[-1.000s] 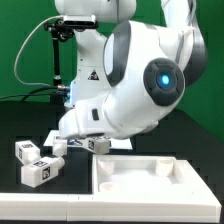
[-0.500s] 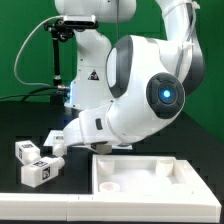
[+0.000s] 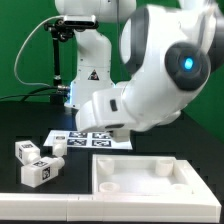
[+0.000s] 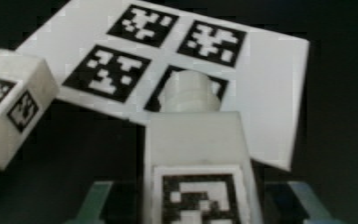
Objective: Assemble one leg
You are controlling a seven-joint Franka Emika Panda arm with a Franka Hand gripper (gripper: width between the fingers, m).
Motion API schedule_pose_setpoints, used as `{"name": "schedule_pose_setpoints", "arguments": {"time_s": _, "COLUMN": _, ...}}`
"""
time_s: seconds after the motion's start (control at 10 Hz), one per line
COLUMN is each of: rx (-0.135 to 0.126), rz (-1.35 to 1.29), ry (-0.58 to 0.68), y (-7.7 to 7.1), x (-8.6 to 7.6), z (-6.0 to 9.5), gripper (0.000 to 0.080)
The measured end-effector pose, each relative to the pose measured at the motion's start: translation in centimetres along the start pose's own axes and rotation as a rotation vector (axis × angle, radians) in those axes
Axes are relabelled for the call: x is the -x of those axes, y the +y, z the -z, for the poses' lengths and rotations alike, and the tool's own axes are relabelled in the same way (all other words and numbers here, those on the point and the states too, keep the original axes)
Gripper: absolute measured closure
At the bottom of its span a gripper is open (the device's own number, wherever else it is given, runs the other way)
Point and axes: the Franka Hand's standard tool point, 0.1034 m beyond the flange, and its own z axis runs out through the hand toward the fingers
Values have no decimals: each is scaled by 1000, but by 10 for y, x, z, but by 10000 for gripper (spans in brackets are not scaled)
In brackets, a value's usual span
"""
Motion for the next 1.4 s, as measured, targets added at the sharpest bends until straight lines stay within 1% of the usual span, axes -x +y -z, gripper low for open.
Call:
{"name": "schedule_pose_setpoints", "arguments": {"time_s": 0.1, "rx": -16, "rz": -11, "ry": 104, "y": 4, "x": 5, "z": 43, "gripper": 518}}
{"name": "schedule_pose_setpoints", "arguments": {"time_s": 0.2, "rx": -9, "rz": -3, "ry": 208, "y": 17, "x": 4, "z": 65, "gripper": 518}}
{"name": "schedule_pose_setpoints", "arguments": {"time_s": 0.3, "rx": 2, "rz": -11, "ry": 301, "y": 20, "x": -2, "z": 64, "gripper": 518}}
{"name": "schedule_pose_setpoints", "arguments": {"time_s": 0.4, "rx": 9, "rz": -11, "ry": 361, "y": 19, "x": 0, "z": 62, "gripper": 518}}
{"name": "schedule_pose_setpoints", "arguments": {"time_s": 0.5, "rx": 14, "rz": -13, "ry": 402, "y": 21, "x": 0, "z": 63, "gripper": 518}}
{"name": "schedule_pose_setpoints", "arguments": {"time_s": 0.6, "rx": 27, "rz": -14, "ry": 481, "y": 23, "x": -5, "z": 68, "gripper": 518}}
{"name": "schedule_pose_setpoints", "arguments": {"time_s": 0.7, "rx": 29, "rz": -19, "ry": 552, "y": 21, "x": -10, "z": 74, "gripper": 517}}
{"name": "schedule_pose_setpoints", "arguments": {"time_s": 0.8, "rx": 20, "rz": -27, "ry": 684, "y": 15, "x": -25, "z": 95, "gripper": 517}}
{"name": "schedule_pose_setpoints", "arguments": {"time_s": 0.9, "rx": 29, "rz": -53, "ry": 799, "y": 7, "x": -39, "z": 114, "gripper": 517}}
{"name": "schedule_pose_setpoints", "arguments": {"time_s": 1.0, "rx": 23, "rz": -82, "ry": 861, "y": -3, "x": -47, "z": 129, "gripper": 517}}
{"name": "schedule_pose_setpoints", "arguments": {"time_s": 1.1, "rx": 8, "rz": -120, "ry": 956, "y": -10, "x": -57, "z": 144, "gripper": 517}}
{"name": "schedule_pose_setpoints", "arguments": {"time_s": 1.2, "rx": 3, "rz": -129, "ry": 1004, "y": -13, "x": -60, "z": 145, "gripper": 517}}
{"name": "schedule_pose_setpoints", "arguments": {"time_s": 1.3, "rx": 15, "rz": -129, "ry": 1079, "y": -10, "x": -62, "z": 146, "gripper": 517}}
{"name": "schedule_pose_setpoints", "arguments": {"time_s": 1.4, "rx": 21, "rz": -131, "ry": 1125, "y": -10, "x": -63, "z": 146, "gripper": 517}}
